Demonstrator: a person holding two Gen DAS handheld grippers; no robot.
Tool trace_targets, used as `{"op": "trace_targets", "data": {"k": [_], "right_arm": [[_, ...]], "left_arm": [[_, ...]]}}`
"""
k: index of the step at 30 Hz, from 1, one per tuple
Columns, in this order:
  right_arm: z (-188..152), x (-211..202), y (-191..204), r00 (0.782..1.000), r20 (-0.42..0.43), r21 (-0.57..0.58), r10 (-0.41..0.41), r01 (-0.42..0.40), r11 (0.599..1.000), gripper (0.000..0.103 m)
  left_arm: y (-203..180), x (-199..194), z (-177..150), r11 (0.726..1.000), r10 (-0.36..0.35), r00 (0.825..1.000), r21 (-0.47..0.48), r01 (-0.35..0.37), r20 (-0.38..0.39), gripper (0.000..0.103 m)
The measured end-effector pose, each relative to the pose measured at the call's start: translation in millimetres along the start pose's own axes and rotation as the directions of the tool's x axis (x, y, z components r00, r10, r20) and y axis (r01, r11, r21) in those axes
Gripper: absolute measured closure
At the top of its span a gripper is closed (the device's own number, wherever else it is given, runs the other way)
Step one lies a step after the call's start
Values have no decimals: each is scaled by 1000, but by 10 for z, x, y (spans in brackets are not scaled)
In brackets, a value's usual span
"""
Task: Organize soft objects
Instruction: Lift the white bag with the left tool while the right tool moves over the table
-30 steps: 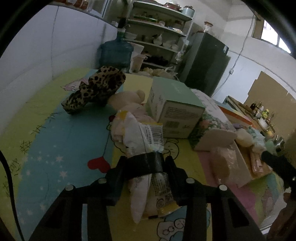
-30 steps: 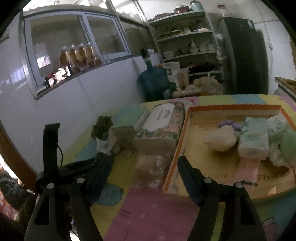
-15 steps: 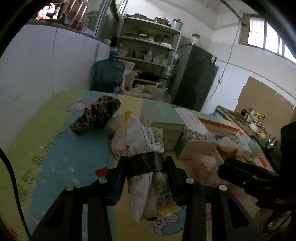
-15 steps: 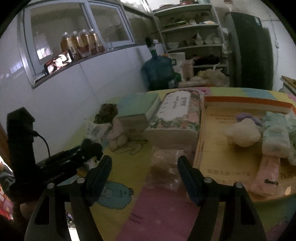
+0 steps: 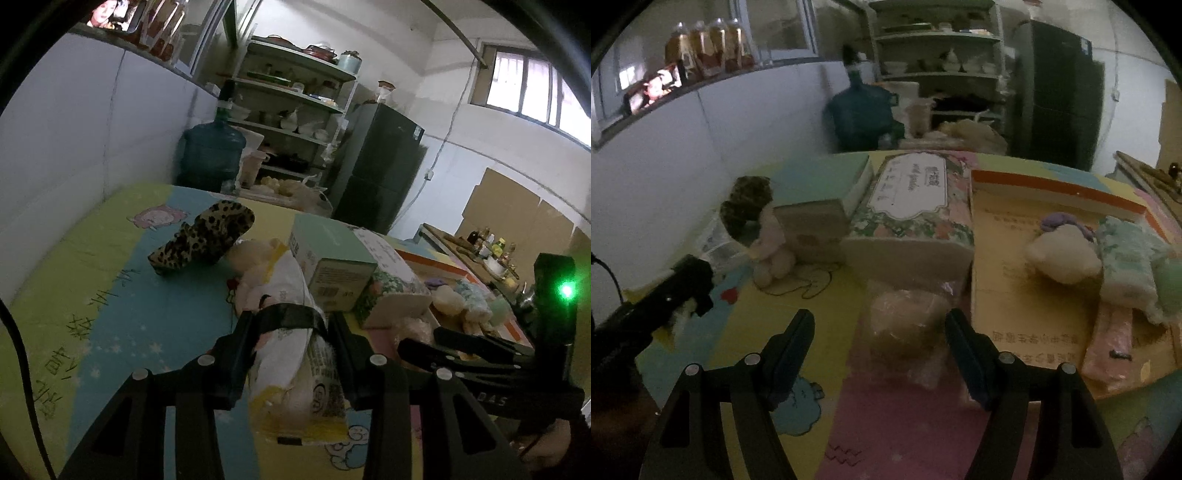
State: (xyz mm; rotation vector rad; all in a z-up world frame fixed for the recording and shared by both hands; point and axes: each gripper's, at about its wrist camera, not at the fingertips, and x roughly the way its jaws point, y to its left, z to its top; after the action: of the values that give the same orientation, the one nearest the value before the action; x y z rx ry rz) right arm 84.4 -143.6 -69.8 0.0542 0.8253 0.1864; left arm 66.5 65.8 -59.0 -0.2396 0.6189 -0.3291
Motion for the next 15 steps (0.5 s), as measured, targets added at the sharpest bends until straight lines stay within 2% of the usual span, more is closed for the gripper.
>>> {"op": "trace_targets", "data": {"k": [3,7,8,9,10,15], "right_arm": [[4,42,50,999,-5,-24,-49,49,999,28],[-2,78,92,996,-8,-50,-91,91,995,30],[-3,90,110,994,-10,-59,-106,105,993,38],[-6,105,120,993,-14,-65,-120,119,991,52],[-10,114,117,992,-19,-64,-123,122,990,56],[-11,112,90,994,-17,-56,-110,109,992,56]], "left_arm": [[72,46,-7,1000,-20,1000,-11,19,-19,62],[148,185,-41,1000,-20,996,-9,19,-86,62],[159,221,-52,1000,-19,994,-6,19,-103,62],[163,251,-63,1000,-17,993,-2,17,-119,62],[165,280,-75,1000,-12,991,3,12,-134,62],[97,413,-87,999,17,978,49,-7,-210,62]]}}
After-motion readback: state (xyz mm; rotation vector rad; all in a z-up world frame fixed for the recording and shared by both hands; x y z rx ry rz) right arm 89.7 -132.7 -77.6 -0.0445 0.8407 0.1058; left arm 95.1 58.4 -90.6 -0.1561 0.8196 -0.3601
